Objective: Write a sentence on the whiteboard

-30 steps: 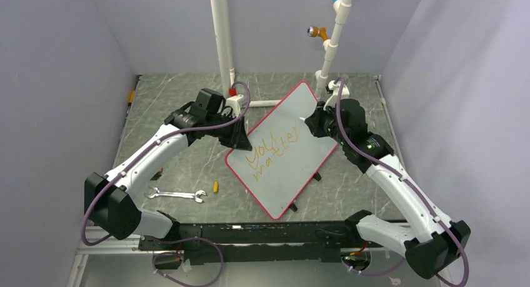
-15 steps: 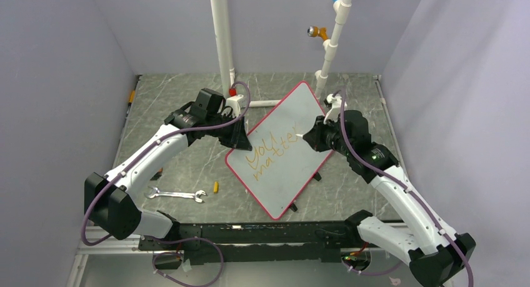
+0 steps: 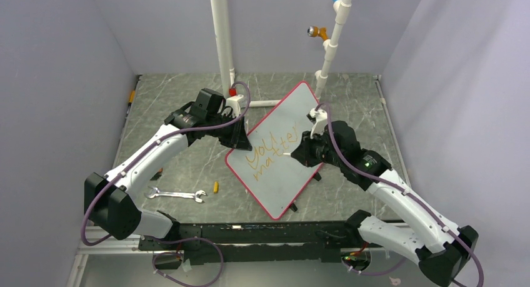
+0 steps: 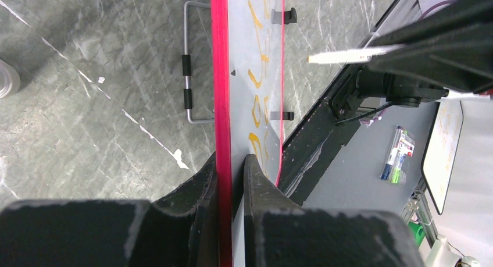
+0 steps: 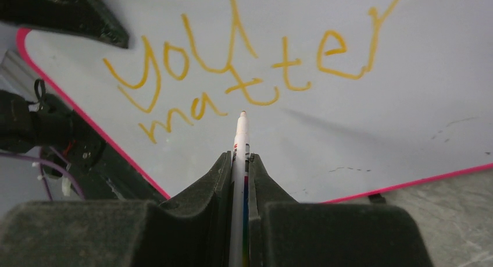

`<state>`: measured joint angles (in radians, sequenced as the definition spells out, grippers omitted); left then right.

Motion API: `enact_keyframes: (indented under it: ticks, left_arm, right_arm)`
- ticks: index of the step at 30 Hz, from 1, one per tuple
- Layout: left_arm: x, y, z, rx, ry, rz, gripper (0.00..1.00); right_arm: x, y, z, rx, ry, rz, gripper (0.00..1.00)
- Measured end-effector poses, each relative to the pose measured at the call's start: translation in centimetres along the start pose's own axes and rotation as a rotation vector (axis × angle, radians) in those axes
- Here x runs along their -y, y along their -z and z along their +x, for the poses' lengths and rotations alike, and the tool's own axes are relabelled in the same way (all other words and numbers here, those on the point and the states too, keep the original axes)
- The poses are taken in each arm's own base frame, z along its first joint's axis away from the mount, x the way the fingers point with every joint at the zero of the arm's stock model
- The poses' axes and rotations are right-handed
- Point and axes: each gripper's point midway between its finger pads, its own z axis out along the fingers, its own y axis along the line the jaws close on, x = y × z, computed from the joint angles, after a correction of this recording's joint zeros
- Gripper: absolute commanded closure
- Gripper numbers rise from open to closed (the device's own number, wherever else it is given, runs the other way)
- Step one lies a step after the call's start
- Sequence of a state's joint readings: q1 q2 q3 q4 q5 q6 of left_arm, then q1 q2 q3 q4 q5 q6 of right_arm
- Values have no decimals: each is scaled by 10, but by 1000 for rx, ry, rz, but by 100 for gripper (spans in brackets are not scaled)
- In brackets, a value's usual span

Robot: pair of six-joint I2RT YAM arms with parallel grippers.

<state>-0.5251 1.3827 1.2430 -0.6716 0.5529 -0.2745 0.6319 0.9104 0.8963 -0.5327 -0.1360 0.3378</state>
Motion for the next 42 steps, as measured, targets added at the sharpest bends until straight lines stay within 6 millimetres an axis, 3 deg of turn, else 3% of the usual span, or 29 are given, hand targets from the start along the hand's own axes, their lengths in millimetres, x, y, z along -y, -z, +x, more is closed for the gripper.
enact_keyframes:
  ticks: [6, 13, 25, 30, 36, 42]
  left_arm:
    - [0, 0, 0, 0, 0, -1, 100]
    - [-1, 0, 0, 0, 2, -7, 100]
    - [-4, 0, 1, -3, 9, -27, 100]
    - [-4, -1, 2, -9, 15, -31, 100]
    - [-5, -1, 2, -12, 17, -35, 100]
    - [-6, -1, 2, -12, 14, -40, 100]
  right_arm:
    - [-25, -1, 17, -36, 54, -57, 100]
    - [-32, -1, 55, -90, 97, -82, 100]
    - [-61, -5, 96, -109, 207, -102, 100]
    - [-69, -6, 96, -73, 217, -86, 100]
    - [-66, -10, 88, -27, 190, -40, 100]
    - [-64, -19, 92, -39, 197, -10, 100]
